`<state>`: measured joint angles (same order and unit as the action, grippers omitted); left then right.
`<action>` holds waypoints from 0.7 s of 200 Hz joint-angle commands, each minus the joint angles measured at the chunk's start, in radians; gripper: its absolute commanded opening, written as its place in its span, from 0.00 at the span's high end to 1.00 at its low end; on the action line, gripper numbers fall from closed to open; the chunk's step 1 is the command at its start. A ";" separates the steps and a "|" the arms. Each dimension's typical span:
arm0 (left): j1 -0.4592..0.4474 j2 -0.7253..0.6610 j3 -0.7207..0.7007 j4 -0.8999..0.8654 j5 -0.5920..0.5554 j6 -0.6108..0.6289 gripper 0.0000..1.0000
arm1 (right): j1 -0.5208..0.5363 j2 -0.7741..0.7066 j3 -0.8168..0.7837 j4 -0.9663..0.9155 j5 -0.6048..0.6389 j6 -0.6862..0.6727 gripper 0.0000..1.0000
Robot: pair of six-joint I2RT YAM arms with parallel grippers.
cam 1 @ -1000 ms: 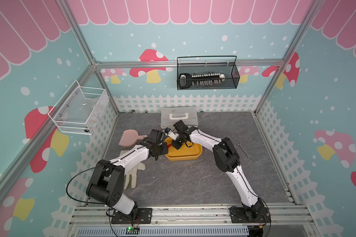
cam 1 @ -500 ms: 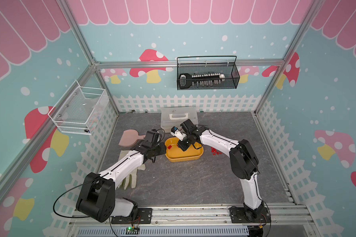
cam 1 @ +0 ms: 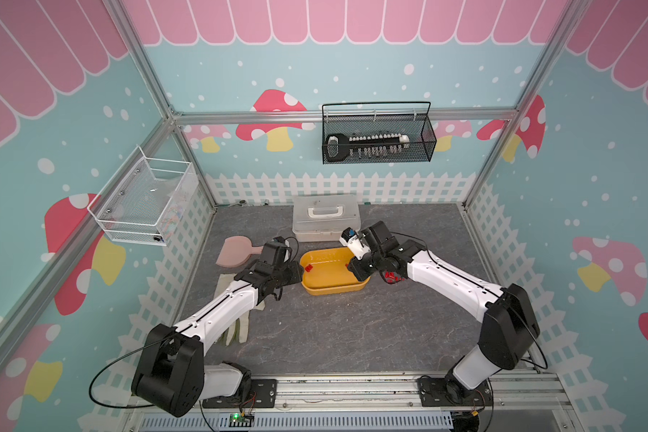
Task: Take the screw protection sleeves out of the storage box
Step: Pick up the screw protection sleeve from the storage box, then place the screw protection sleeve at the center of the board.
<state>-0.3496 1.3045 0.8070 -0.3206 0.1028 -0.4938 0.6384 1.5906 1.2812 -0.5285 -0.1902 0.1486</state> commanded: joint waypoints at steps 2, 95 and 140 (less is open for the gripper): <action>-0.004 -0.049 -0.051 0.010 0.010 -0.005 0.60 | -0.047 -0.067 -0.091 -0.014 0.012 0.043 0.90; -0.002 -0.228 -0.199 0.002 0.006 -0.030 0.60 | -0.313 -0.176 -0.254 -0.031 -0.062 0.032 0.89; -0.002 -0.234 -0.204 0.002 0.011 -0.032 0.60 | -0.367 -0.143 -0.281 -0.025 -0.035 0.029 0.89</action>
<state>-0.3496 1.0855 0.6144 -0.3195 0.1093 -0.5198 0.2920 1.4311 1.0233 -0.5495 -0.2306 0.1810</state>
